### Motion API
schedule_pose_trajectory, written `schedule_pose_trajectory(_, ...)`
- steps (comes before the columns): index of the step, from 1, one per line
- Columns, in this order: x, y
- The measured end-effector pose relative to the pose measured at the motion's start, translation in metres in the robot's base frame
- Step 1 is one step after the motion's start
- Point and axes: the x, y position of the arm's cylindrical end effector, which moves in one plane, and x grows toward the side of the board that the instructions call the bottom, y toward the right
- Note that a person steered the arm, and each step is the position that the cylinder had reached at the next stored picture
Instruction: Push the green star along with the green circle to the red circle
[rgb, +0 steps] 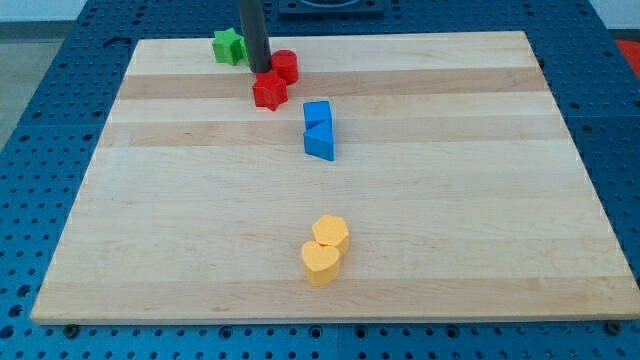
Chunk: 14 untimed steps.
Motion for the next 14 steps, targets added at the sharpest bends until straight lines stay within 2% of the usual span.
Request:
schedule_pose_trajectory(1, 0.007, -0.037)
schedule_pose_trajectory(2, 0.007, -0.098)
schedule_pose_trajectory(3, 0.003, -0.128)
schedule_pose_trajectory(5, -0.029, -0.119)
schedule_pose_trajectory(8, -0.033, -0.077)
schedule_pose_trajectory(11, -0.050, -0.080)
schedule_pose_trajectory(13, -0.048, -0.054)
schedule_pose_trajectory(14, -0.032, -0.040)
